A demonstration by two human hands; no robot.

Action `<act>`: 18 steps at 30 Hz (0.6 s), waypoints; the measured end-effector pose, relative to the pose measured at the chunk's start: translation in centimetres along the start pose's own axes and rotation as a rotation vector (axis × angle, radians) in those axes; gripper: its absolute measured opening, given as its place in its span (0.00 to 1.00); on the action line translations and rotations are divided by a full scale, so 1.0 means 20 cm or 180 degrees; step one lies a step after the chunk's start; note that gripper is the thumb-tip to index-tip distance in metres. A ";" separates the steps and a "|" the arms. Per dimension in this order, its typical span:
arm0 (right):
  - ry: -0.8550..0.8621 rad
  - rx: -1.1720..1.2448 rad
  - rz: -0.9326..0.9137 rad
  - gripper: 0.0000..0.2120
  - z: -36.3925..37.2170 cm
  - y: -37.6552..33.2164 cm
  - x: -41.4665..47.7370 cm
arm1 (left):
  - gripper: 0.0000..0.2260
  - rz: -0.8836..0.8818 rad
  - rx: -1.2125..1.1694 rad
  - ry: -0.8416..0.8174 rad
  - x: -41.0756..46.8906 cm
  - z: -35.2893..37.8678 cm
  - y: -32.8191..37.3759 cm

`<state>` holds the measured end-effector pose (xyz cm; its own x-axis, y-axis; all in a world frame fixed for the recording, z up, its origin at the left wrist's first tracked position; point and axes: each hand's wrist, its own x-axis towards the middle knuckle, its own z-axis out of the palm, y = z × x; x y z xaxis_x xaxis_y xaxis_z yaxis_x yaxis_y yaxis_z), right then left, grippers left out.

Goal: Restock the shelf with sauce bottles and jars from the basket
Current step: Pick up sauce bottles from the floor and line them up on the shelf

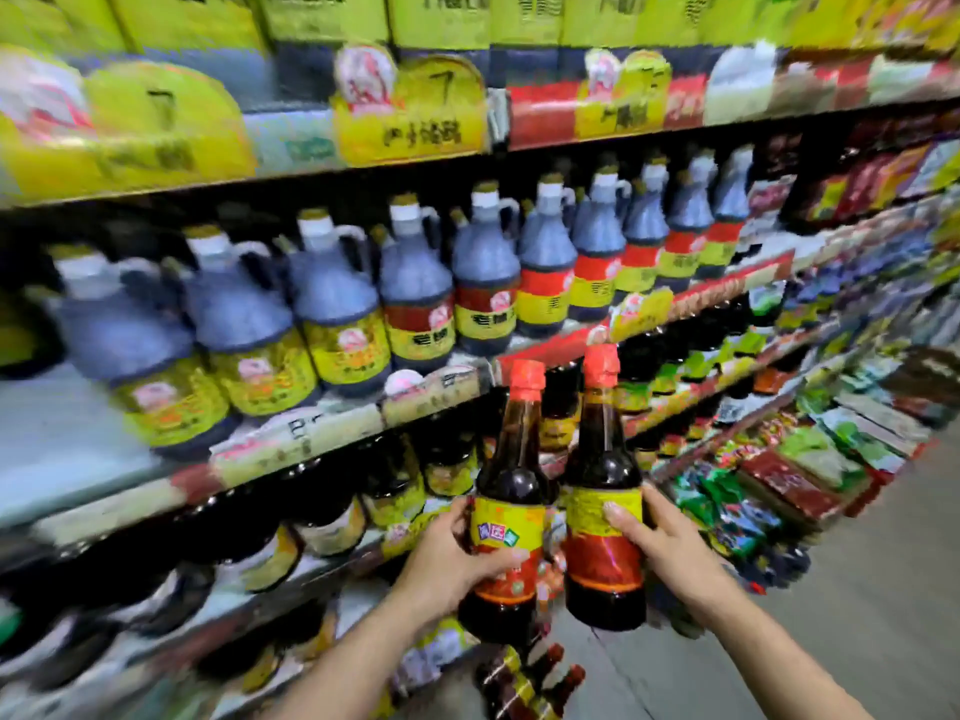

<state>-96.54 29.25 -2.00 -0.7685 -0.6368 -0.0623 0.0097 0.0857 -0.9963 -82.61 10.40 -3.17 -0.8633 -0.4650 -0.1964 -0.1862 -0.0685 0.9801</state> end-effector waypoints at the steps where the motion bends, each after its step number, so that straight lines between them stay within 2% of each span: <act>1: -0.0183 -0.0068 -0.0059 0.31 0.06 -0.04 0.02 | 0.29 0.0010 -0.0018 0.0156 -0.07 -0.05 0.00; 5: -0.0762 -0.0119 -0.0284 0.20 0.36 -0.13 0.03 | 0.33 0.0058 0.0031 0.0625 -0.34 -0.27 0.01; 9: -0.1380 -0.0090 -0.0411 0.09 0.76 -0.16 -0.01 | 0.24 0.0099 0.0057 0.1230 -0.60 -0.56 -0.02; 12: -0.1630 -0.0155 -0.0494 0.08 1.07 -0.17 -0.06 | 0.20 0.0155 0.0081 0.1712 -0.78 -0.78 -0.03; 18: -0.1818 -0.0290 -0.0789 0.12 1.68 -0.23 -0.17 | 0.20 0.0380 -0.0047 0.2337 -1.04 -1.25 -0.04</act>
<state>-72.56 5.32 0.89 -0.2777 -0.9528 0.1227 -0.1988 -0.0680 -0.9777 -52.87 -1.89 0.89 -0.3405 -0.9399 -0.0247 -0.0998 0.0100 0.9950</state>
